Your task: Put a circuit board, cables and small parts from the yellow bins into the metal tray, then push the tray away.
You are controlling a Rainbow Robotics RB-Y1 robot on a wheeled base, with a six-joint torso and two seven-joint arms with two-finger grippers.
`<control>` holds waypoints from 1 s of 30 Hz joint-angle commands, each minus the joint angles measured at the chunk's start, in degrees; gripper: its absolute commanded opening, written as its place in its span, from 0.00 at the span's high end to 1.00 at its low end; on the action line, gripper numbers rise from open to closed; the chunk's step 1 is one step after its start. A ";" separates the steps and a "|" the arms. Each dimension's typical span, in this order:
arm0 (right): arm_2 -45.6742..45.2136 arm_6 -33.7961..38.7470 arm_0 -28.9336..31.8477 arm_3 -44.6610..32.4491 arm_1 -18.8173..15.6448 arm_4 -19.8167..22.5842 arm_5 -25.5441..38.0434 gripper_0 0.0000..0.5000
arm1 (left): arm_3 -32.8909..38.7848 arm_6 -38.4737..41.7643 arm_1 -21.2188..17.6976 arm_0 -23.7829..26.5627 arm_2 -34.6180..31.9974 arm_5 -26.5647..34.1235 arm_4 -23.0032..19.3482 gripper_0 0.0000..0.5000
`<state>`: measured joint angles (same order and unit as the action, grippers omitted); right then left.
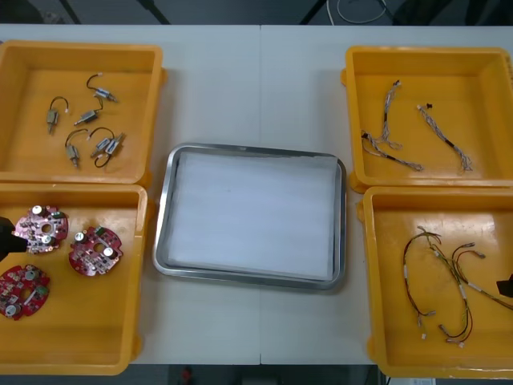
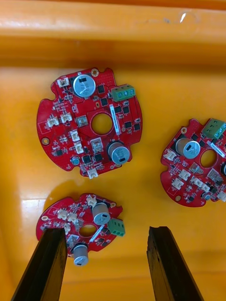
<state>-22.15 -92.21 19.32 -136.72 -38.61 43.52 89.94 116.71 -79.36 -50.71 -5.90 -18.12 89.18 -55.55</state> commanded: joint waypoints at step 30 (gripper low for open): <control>17.40 -23.98 1.95 21.32 -8.94 -2.56 -29.12 0.00 | -0.95 0.87 -1.85 -6.93 11.17 -14.30 8.62 0.00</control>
<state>-6.53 -114.63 22.84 -116.70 -45.73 41.37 62.01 116.27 -79.36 -50.71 -11.21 -7.90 76.04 -47.72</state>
